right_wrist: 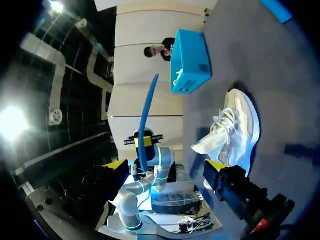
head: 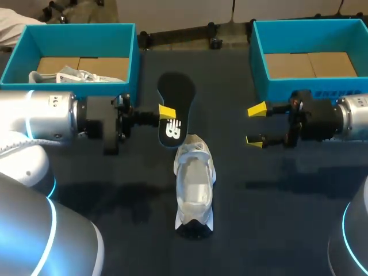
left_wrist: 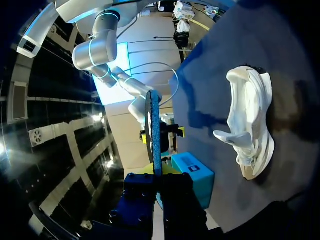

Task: Take the shoe out of the shoebox, open the shoe tongue, remove and reinsert the insole, then place the shoe into the shoebox

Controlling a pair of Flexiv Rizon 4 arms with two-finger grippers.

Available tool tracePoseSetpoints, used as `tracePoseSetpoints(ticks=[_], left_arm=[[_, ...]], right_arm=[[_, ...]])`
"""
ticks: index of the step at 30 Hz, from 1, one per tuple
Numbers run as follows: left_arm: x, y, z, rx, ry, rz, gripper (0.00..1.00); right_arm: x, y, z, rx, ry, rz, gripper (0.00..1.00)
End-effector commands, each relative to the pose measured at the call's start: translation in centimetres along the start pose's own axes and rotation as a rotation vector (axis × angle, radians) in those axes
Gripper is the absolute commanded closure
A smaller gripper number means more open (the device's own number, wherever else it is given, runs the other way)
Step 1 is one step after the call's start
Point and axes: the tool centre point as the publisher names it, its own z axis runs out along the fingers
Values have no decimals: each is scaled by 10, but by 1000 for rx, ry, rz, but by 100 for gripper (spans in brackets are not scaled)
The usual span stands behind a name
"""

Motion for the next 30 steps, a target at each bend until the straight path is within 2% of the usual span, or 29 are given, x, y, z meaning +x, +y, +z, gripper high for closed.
tracePoseSetpoints(ticks=[1,8,13,18,26,30], left_arm=[[-1,6,5,9,4,1,100],[-1,6,5,9,4,1,100],[14,1,19,-29,-3,48,100],[21,1,22,-55,-24,61,100],[26,3,30,-102,-52,79,100],[26,0,34,-95,-50,97,100]], right_arm=[[-1,0,2,-1,0,-1,0],[-1,0,2,-1,0,-1,0],[-1,0,2,-1,0,-1,0],[-1,0,2,-1,0,-1,0],[1,14,14,-12,-29,14,0],[5,22,22,-14,-47,11,0]])
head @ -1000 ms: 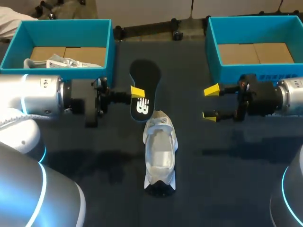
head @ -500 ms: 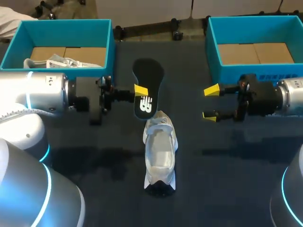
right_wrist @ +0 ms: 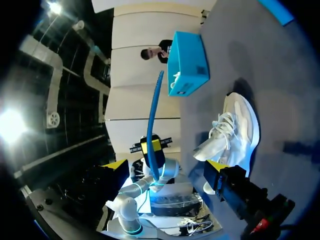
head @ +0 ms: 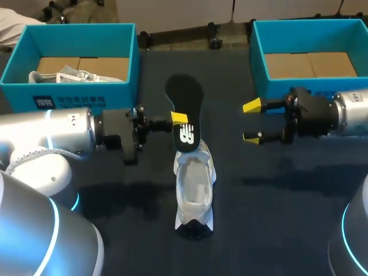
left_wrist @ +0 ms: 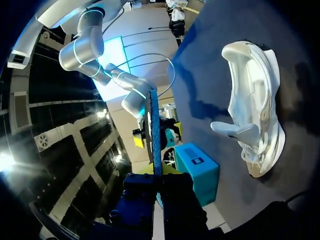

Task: Take the shoe out of the shoebox, open the shoe tongue, remove and reinsert the insole, then place the shoe into the shoebox

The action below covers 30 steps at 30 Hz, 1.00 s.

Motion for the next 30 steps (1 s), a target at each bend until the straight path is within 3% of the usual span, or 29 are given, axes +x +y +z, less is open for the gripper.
tracePoseSetpoints(ticks=[1,11,24,30], left_arm=[[1,-4,6,-3,1,16,100],[4,-8,11,-10,4,24,100],[5,-15,15,-7,4,70,100],[5,-19,16,-3,-3,84,100]], right_arm=[[5,10,13,4,-17,-5,0],[6,23,35,-16,-15,-25,0],[15,27,67,-1,-14,-33,0],[15,30,80,7,-7,-21,5]])
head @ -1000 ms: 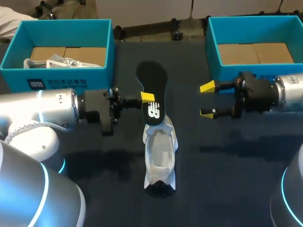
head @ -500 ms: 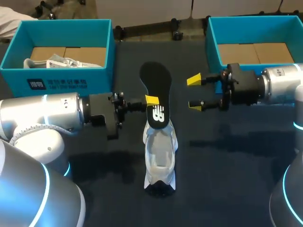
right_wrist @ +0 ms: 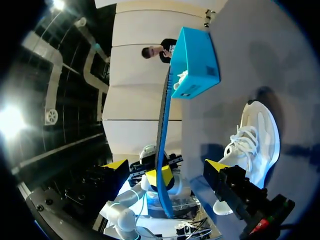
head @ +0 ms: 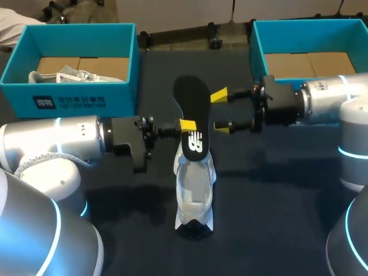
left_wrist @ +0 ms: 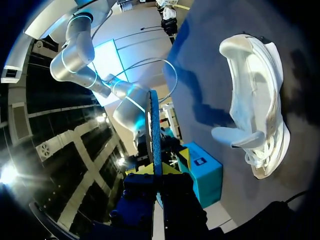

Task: Take the shoe out of the shoebox, open the shoe tongue, remove and reinsert the insole, then place the shoe into the shoebox

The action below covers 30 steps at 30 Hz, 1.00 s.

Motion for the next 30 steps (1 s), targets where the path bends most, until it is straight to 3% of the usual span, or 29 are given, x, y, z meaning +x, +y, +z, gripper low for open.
tracePoseSetpoints(ticks=[1,3,11,19,25,30], left_arm=[[1,-3,2,-4,-4,5,100],[2,-4,2,-8,-4,13,100],[5,-12,2,-9,-2,31,100],[5,-14,2,-18,-7,34,100],[6,-14,2,-25,-9,35,100],[7,-14,1,-31,-10,34,100]], right_arm=[[-1,6,13,7,3,4,9],[-1,6,16,4,9,8,20],[-2,5,21,-6,21,12,34],[-2,4,23,-32,33,28,36],[0,0,25,-50,43,28,50],[1,-1,27,-57,44,22,53]])
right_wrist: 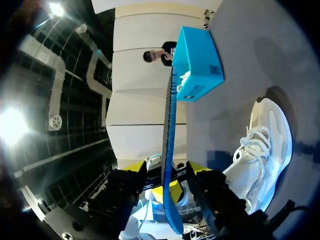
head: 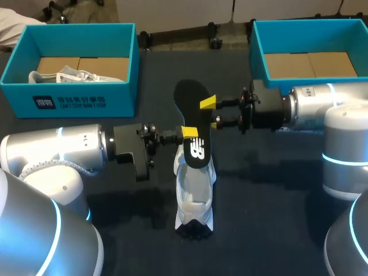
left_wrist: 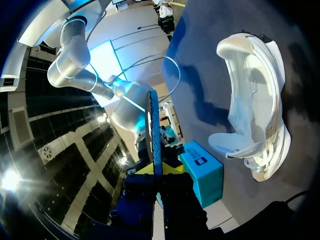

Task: Take the shoe out of the shoebox, open the shoe tongue, remove and reinsert the insole, then place the shoe into the shoebox

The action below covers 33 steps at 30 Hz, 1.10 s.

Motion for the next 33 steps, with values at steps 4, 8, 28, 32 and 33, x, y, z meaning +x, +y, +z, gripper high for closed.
tracePoseSetpoints(ticks=[4,8,28,32,33], left_arm=[[1,-2,0,-10,-1,5,100],[1,-2,0,-9,-4,4,100],[2,-2,-1,0,-7,-5,100],[2,-2,-1,0,-7,-5,100],[2,-2,-1,0,-7,-5,100]], right_arm=[[1,-4,2,-17,-3,-1,53],[0,-4,3,-19,-6,3,55],[0,-6,7,-18,-5,6,61],[0,-6,8,-18,-3,6,62],[0,-6,8,-19,-2,6,62]])
